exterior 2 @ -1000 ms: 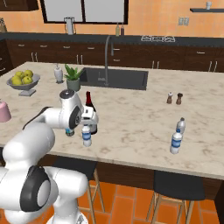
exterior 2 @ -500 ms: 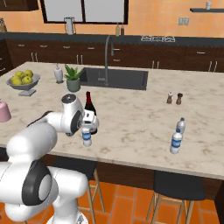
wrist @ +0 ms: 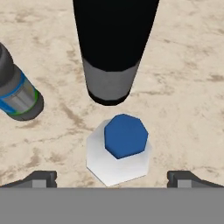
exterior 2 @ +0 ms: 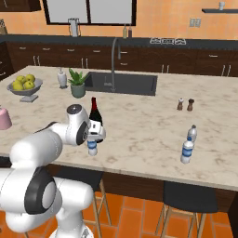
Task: Move the plastic bottles in the middle to the plastics group, and the glass bottles in the middle to the glass group.
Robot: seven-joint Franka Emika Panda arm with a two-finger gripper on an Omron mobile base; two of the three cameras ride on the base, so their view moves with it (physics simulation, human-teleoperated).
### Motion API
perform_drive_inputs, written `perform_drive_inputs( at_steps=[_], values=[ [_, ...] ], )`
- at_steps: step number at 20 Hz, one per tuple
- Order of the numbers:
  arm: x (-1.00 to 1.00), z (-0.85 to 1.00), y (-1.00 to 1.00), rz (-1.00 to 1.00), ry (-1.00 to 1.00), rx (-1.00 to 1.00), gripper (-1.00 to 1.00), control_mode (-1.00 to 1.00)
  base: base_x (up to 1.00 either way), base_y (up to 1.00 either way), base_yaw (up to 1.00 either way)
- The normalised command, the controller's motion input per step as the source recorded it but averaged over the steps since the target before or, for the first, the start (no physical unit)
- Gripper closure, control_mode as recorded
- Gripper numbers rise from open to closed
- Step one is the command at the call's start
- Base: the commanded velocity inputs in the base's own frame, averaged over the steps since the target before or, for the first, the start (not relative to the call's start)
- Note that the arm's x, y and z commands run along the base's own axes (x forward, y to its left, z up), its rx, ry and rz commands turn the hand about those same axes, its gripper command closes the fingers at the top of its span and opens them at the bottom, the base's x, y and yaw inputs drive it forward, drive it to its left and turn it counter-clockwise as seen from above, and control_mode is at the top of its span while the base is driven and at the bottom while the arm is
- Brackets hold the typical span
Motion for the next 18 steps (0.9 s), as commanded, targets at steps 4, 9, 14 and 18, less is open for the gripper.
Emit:
perform_drive_inputs(
  at_steps=[4, 9, 14, 18],
  values=[
    [0.11, 0.0, 0.0, 0.0, -0.01, 0.0, -1.0, -1.0, 0.0, 0.0, 0.0],
    [0.07, 0.0, 0.0, 0.0, -0.03, 0.0, -1.0, -1.0, 0.0, 0.0, 0.0],
    [0.0, 0.0, 0.0, 0.0, -0.04, 0.0, -1.0, -1.0, 0.0, 0.0, 0.0],
    [0.0, -0.01, 0.0, 0.0, -0.07, 0.0, -1.0, -1.0, 0.0, 0.0, 0.0]
  ],
)
